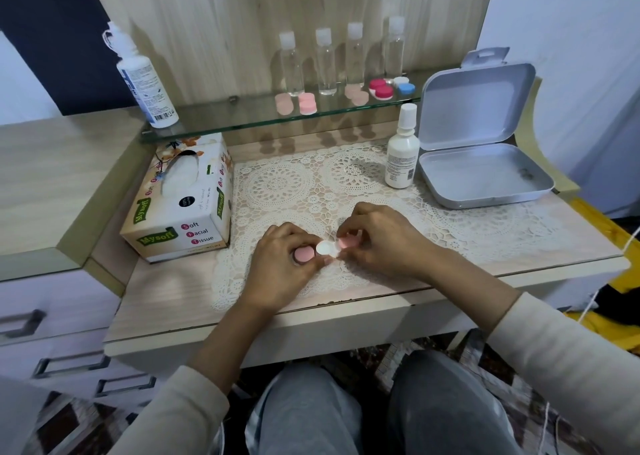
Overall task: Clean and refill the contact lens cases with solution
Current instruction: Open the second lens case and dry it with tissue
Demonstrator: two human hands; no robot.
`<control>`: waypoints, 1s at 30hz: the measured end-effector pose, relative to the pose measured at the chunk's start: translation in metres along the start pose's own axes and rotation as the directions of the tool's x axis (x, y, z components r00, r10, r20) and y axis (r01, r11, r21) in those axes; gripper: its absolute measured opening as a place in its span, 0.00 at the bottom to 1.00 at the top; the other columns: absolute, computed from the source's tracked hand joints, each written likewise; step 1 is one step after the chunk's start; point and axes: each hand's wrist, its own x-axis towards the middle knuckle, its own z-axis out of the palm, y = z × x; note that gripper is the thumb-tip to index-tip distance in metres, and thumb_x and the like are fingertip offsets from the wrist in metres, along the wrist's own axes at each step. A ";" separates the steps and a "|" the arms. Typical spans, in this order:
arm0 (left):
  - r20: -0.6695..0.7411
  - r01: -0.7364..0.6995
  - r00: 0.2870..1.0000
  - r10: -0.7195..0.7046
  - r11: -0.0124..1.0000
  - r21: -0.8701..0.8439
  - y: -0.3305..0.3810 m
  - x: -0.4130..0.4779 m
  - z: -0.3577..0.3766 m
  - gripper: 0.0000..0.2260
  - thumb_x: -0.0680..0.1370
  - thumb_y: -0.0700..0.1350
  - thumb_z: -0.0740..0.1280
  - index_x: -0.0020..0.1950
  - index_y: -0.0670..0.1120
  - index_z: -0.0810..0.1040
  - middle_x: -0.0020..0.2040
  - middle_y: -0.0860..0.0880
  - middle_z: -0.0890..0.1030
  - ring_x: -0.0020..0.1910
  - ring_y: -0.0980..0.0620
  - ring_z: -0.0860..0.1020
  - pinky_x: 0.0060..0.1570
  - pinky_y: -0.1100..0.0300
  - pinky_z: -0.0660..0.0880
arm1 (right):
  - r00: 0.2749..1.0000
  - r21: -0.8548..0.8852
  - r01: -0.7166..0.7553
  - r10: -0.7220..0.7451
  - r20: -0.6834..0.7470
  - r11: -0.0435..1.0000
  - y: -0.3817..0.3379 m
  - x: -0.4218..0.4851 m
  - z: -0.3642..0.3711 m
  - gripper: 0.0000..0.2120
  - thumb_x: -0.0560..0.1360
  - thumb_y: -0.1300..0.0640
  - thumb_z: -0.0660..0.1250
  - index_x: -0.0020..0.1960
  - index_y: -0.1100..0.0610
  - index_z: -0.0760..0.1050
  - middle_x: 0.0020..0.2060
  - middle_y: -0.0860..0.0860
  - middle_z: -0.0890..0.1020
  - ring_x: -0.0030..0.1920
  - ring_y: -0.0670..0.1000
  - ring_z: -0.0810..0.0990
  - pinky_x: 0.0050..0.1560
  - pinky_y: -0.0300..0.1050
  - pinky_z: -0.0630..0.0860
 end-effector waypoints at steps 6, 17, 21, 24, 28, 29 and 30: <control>0.003 0.006 1.000 -0.006 1.000 -0.003 -0.001 0.000 0.000 0.13 0.67 0.49 0.75 0.49 0.46 0.83 0.44 0.52 0.78 0.47 0.53 0.73 0.48 0.60 0.67 | 0.997 0.131 -0.038 0.046 -0.060 0.991 0.005 -0.002 -0.006 0.15 0.71 0.61 0.69 0.57 0.56 0.79 0.50 0.50 0.77 0.46 0.47 0.73 0.49 0.40 0.70; 0.018 0.010 1.000 -0.010 1.000 0.004 -0.001 0.000 -0.001 0.12 0.68 0.49 0.75 0.50 0.49 0.83 0.45 0.53 0.77 0.49 0.54 0.72 0.46 0.65 0.65 | 0.987 0.062 -0.114 0.120 -0.103 0.992 0.024 -0.014 -0.010 0.12 0.72 0.58 0.67 0.55 0.57 0.80 0.50 0.52 0.80 0.46 0.49 0.75 0.48 0.38 0.68; 0.018 0.005 1.000 -0.005 1.000 0.008 -0.002 0.000 0.000 0.12 0.68 0.49 0.75 0.50 0.49 0.83 0.45 0.52 0.78 0.48 0.53 0.73 0.47 0.65 0.65 | 0.990 -0.005 -0.053 0.052 -0.128 0.999 0.018 -0.014 -0.004 0.19 0.68 0.51 0.71 0.57 0.55 0.79 0.53 0.48 0.79 0.51 0.49 0.70 0.48 0.40 0.63; 0.018 0.004 1.000 -0.004 1.000 0.001 -0.002 0.000 -0.001 0.12 0.68 0.49 0.75 0.49 0.49 0.83 0.45 0.52 0.78 0.48 0.53 0.73 0.47 0.65 0.66 | 0.992 -0.016 -0.034 0.032 -0.126 0.999 0.012 -0.011 0.003 0.18 0.67 0.46 0.72 0.55 0.51 0.80 0.51 0.45 0.79 0.51 0.49 0.68 0.48 0.41 0.63; 0.024 0.010 1.000 -0.010 1.000 -0.015 -0.001 -0.001 -0.001 0.11 0.68 0.48 0.75 0.49 0.49 0.83 0.45 0.52 0.78 0.48 0.53 0.74 0.47 0.64 0.67 | 0.988 0.091 -0.014 0.028 -0.151 0.996 0.010 -0.010 0.011 0.10 0.67 0.52 0.73 0.48 0.51 0.82 0.47 0.46 0.80 0.48 0.51 0.70 0.46 0.43 0.65; 0.027 0.016 1.000 -0.016 1.000 -0.021 -0.001 -0.001 -0.002 0.11 0.67 0.48 0.75 0.49 0.49 0.83 0.45 0.52 0.78 0.48 0.53 0.74 0.48 0.63 0.68 | 0.987 0.102 -0.011 0.027 -0.156 0.995 0.010 -0.010 0.012 0.09 0.67 0.53 0.73 0.47 0.52 0.82 0.47 0.46 0.80 0.47 0.51 0.70 0.46 0.43 0.65; 0.031 0.027 0.999 -0.026 0.999 -0.033 -0.001 -0.001 -0.003 0.11 0.67 0.48 0.75 0.49 0.49 0.83 0.45 0.52 0.78 0.49 0.53 0.74 0.48 0.62 0.68 | 0.986 0.109 -0.009 0.027 -0.164 0.994 0.010 -0.010 0.013 0.09 0.67 0.53 0.74 0.47 0.52 0.82 0.46 0.46 0.81 0.47 0.51 0.71 0.46 0.42 0.65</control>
